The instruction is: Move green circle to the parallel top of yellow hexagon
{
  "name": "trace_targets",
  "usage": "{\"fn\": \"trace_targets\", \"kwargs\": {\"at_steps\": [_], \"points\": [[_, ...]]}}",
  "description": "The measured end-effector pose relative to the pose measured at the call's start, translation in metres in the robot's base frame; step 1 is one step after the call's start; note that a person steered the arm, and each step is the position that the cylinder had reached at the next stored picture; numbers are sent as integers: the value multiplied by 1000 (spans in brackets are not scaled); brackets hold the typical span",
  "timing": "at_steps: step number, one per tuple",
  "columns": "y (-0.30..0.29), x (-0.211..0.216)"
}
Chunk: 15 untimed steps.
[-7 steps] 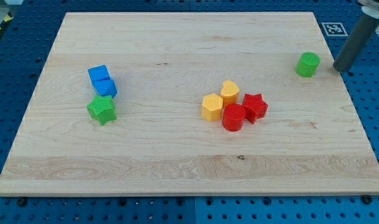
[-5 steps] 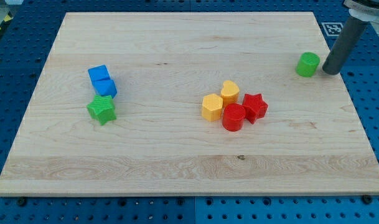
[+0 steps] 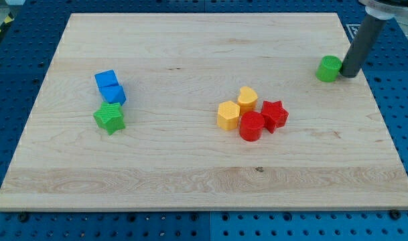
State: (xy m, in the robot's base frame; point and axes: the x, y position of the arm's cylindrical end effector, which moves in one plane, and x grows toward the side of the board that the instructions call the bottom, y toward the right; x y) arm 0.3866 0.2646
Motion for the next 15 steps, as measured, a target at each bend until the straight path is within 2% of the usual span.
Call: {"fn": "trace_targets", "kwargs": {"at_steps": [1,2,4,5,7,9,11,13,15], "points": [[-18,17],[-36,12],[2,9],[0,5],[-34,-18],[-34,-81],[-49,-67],[-50,-21],[-79,-16]]}}
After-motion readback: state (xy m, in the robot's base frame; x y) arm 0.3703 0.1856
